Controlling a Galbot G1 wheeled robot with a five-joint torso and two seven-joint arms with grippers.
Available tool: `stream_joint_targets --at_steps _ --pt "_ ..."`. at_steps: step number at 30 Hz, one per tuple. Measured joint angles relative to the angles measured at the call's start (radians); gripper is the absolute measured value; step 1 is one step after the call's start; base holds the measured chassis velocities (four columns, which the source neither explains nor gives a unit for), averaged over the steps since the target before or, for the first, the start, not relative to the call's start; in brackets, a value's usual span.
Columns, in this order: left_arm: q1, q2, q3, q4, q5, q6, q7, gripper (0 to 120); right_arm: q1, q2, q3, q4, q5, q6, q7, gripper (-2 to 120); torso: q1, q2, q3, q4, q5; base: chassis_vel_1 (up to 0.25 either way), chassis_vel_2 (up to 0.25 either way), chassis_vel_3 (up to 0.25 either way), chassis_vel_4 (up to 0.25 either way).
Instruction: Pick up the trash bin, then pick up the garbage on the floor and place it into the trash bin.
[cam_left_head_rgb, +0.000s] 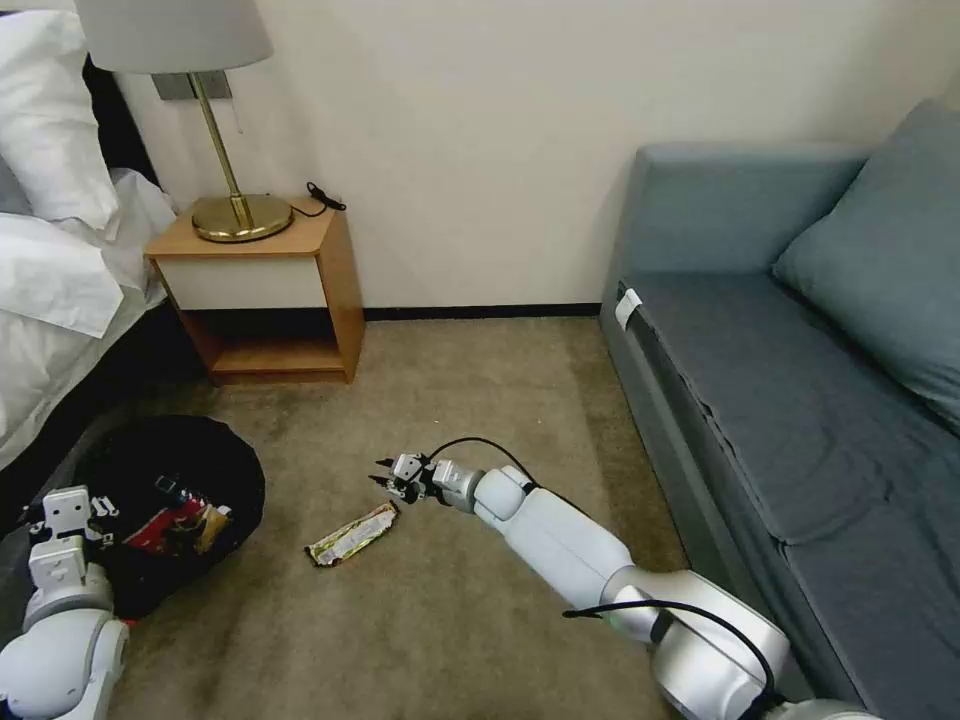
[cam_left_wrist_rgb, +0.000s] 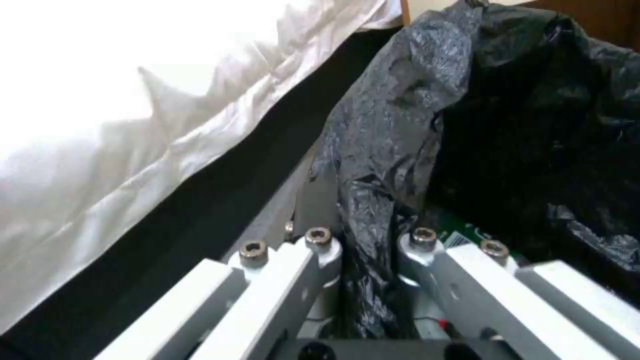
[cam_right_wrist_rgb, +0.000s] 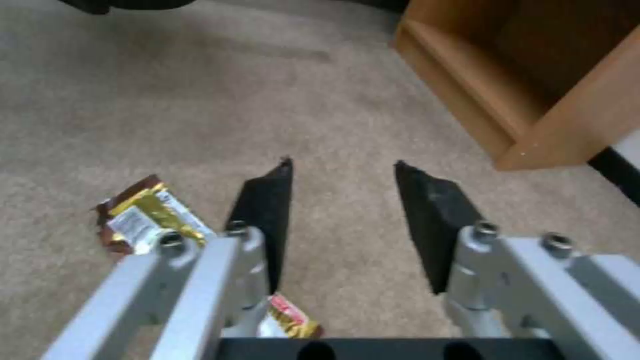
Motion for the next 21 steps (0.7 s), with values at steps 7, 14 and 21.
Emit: stream_joint_targets --at_steps 7,14,21 --pt "0.005 -0.015 0.007 -0.015 0.005 -0.002 0.0 4 -0.02 0.012 -0.012 -0.008 -0.012 -0.001 0.0 76 0.0 0.0 0.0 -0.0001 0.0 0.0 0.0 0.0 0.0" --pt "0.004 -0.02 0.009 -0.014 0.007 -0.004 0.0 4 -0.019 0.016 -0.006 -0.021 -0.012 0.004 -0.002 98 0.0 0.0 0.0 0.0 0.0 0.0 0.0 0.0 0.0" --pt "-0.004 -0.02 0.013 -0.007 0.008 -0.004 0.001 4 -0.024 0.017 -0.006 -0.027 -0.015 0.011 -0.006 100 0.0 0.0 0.0 -0.0001 0.0001 -0.05 0.063 0.069 -0.058"
